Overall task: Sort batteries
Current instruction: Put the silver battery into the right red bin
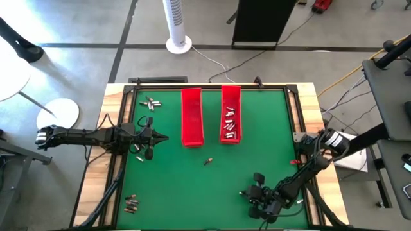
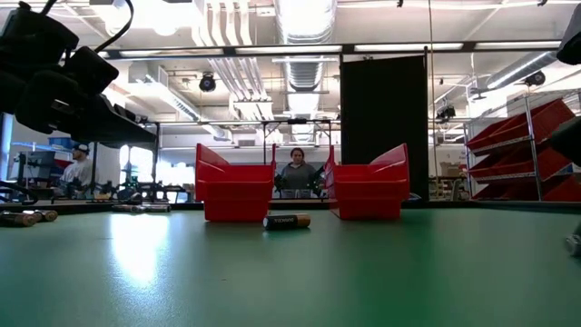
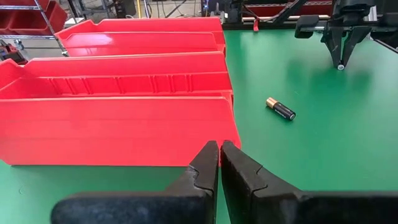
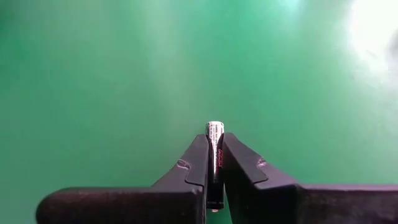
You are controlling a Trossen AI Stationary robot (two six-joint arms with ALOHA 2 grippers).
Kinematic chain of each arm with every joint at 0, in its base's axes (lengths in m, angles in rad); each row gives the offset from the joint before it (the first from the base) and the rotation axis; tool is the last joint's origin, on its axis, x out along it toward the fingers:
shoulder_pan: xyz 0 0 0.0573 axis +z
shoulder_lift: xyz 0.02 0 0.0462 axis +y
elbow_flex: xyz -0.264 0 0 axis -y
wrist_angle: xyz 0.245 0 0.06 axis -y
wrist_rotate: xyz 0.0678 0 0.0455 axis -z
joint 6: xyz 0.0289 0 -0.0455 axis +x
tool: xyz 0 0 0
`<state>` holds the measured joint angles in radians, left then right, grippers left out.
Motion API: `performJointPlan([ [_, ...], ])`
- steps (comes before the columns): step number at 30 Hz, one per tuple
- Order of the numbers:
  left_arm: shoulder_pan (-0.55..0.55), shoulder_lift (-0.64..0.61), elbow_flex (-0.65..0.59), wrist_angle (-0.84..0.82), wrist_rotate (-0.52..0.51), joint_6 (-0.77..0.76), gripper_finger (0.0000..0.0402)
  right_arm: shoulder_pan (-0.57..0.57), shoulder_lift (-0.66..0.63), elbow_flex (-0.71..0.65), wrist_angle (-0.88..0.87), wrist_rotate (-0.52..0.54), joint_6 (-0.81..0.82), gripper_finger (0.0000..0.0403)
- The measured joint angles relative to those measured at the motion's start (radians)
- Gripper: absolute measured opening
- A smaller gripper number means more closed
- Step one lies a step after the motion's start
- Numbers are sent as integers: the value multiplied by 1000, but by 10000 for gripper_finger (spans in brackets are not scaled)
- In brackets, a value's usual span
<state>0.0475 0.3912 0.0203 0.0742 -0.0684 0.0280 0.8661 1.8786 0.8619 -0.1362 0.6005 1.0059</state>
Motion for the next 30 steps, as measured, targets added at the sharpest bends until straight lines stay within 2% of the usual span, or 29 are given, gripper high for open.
performJointPlan([
  [7, 0, 0, 0, 0, 0, 0, 0, -7, -1, 0, 1, 86, -53, 19],
  [14, 0, 0, 0, 0, 0, 0, 0, -40, -40, -1, 12, 71, -140, 18],
  [24, 0, 0, 0, 0, 0, 0, 0, -144, -61, -1, 23, 50, -259, 13],
  [30, 0, 0, 0, 0, 0, 0, 0, -190, -63, 0, 24, 11, -271, 15],
])
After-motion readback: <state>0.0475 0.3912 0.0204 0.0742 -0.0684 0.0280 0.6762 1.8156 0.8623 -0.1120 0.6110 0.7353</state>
